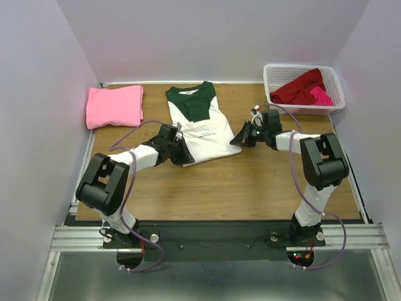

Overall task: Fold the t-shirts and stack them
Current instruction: Fold the tshirt

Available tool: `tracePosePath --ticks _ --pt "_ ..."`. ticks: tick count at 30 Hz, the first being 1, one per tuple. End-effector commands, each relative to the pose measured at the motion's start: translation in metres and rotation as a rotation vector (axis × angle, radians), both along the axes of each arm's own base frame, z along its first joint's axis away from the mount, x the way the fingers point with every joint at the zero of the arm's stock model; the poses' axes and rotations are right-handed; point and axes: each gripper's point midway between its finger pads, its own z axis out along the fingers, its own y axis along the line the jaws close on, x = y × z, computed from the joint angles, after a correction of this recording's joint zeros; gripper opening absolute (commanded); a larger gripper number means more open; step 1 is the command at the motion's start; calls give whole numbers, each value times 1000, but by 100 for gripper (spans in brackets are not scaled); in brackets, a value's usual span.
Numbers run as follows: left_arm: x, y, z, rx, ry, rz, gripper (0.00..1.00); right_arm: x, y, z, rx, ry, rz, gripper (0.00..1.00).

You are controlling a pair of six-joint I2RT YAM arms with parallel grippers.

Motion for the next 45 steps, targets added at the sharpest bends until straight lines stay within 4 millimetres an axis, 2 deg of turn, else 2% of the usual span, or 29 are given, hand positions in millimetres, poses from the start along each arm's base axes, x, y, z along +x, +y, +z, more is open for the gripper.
tracePosePath --ticks 1,4,8,11,12,14,15,18,19,20,22,23,24,25,26,27,28,29,30,31,32,33,34,35,37,38,40,45 --pt "12 3 -6 7 -11 48 19 5 -7 -24 -45 -2 -8 4" --pt "4 4 -27 16 63 49 15 3 -19 -45 -83 26 -34 1" --pt "-14 15 -44 37 150 73 13 0 -40 -58 -101 50 -65 1" --pt "-30 27 -54 40 199 97 12 1 -54 -57 -90 51 -85 1" --pt "-30 32 -53 33 198 112 12 1 -55 -55 -88 48 -85 1" --pt "-36 35 -53 16 208 106 12 1 -50 -41 -60 26 -58 1" --pt "-34 33 -46 4 190 101 12 6 -45 -28 -34 0 -40 1" --pt "-18 24 -17 -42 114 81 17 19 -35 4 -11 -72 -19 2" --pt "-12 22 -8 -48 88 82 18 32 -30 23 3 -121 -9 4" --pt "3 19 12 -59 31 87 22 37 -24 29 16 -128 -3 4" --pt "21 18 31 -72 -26 95 23 49 -15 40 42 -144 18 4" --pt "37 16 47 -83 -73 102 24 64 -10 56 54 -184 18 4" --pt "45 17 48 -71 -86 101 24 71 -2 47 59 -171 34 4" --pt "63 18 63 -76 -131 109 24 77 2 49 64 -176 39 4" --pt "73 20 66 -68 -148 113 24 84 7 50 71 -181 46 4" --pt "77 23 55 -44 -119 117 24 98 13 65 88 -217 53 4" --pt "83 25 54 -33 -120 123 24 104 18 53 87 -196 55 4" --pt "97 32 51 -17 -126 139 24 115 27 63 97 -228 64 4" --pt "102 36 47 -10 -122 145 24 118 33 62 100 -229 71 4" --pt "112 38 49 -7 -133 152 24 125 36 49 98 -213 73 4" --pt "116 45 37 6 -109 163 24 129 39 47 104 -208 74 4" --pt "119 47 31 13 -100 162 24 137 44 53 109 -229 75 4" --pt "124 47 31 13 -104 162 24 140 45 47 109 -224 76 4" --pt "125 48 27 20 -101 156 24 143 47 32 104 -200 75 4" --pt "129 50 15 34 -82 156 24 152 48 24 96 -202 62 4" --pt "129 52 10 42 -73 158 24 154 48 8 88 -179 57 4" --pt "131 58 -4 55 -47 170 24 158 47 -4 71 -163 35 4" --pt "128 73 -25 72 0 203 24 170 30 -43 -22 -119 -82 3"
